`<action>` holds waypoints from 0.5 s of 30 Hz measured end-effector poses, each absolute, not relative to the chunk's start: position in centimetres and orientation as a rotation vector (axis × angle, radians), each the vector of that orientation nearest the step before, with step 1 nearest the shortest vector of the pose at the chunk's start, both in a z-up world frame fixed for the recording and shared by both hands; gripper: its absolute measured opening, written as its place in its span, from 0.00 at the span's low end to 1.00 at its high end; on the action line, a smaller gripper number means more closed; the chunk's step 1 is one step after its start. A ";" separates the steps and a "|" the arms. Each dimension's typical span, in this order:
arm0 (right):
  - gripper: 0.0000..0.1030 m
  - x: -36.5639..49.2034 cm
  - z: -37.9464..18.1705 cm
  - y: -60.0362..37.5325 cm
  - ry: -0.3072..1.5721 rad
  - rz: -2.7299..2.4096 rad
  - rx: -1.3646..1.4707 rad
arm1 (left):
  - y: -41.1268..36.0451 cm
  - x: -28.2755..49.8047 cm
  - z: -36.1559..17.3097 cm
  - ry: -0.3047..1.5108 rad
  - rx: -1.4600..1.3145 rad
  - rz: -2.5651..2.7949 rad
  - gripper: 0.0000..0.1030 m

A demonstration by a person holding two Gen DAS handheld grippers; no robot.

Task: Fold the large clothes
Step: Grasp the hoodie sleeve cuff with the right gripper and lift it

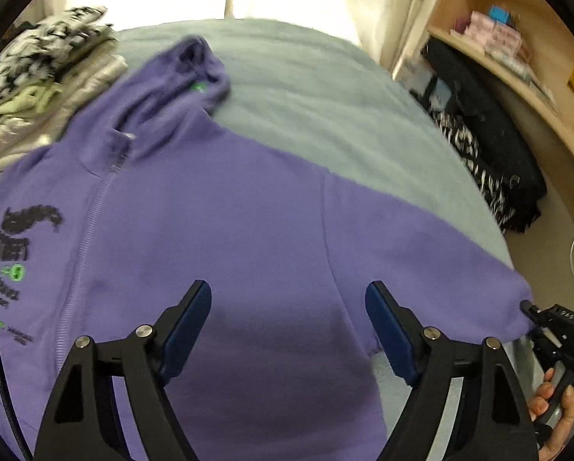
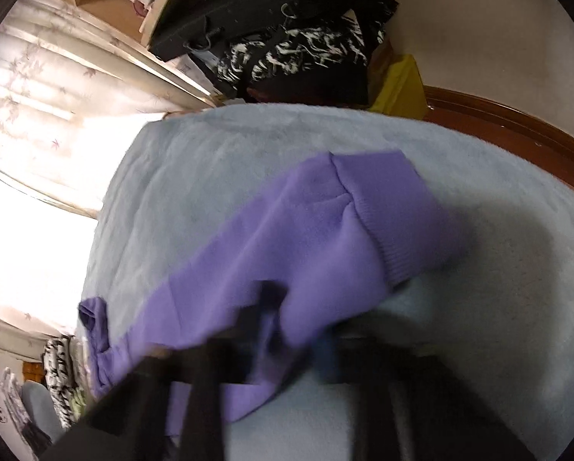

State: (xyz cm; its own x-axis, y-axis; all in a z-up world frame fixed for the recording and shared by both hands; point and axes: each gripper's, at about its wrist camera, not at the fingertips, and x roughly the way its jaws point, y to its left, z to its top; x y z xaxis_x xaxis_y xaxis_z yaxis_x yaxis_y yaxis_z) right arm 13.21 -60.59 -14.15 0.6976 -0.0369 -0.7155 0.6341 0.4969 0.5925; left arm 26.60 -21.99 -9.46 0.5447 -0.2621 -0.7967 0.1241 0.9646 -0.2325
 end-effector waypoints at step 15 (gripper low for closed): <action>0.14 21.2 -3.2 -32.6 0.705 0.226 0.436 | -8.1 21.4 -5.5 0.764 -0.278 -0.129 0.81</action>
State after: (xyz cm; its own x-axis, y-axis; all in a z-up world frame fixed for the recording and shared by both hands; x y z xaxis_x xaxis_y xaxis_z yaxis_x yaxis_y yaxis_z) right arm 21.20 -32.57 -3.17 0.7423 0.3434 -0.5754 -0.0544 0.8868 0.4590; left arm 21.40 -8.11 -5.53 0.7164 -0.2152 -0.6637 0.0147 0.9557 -0.2939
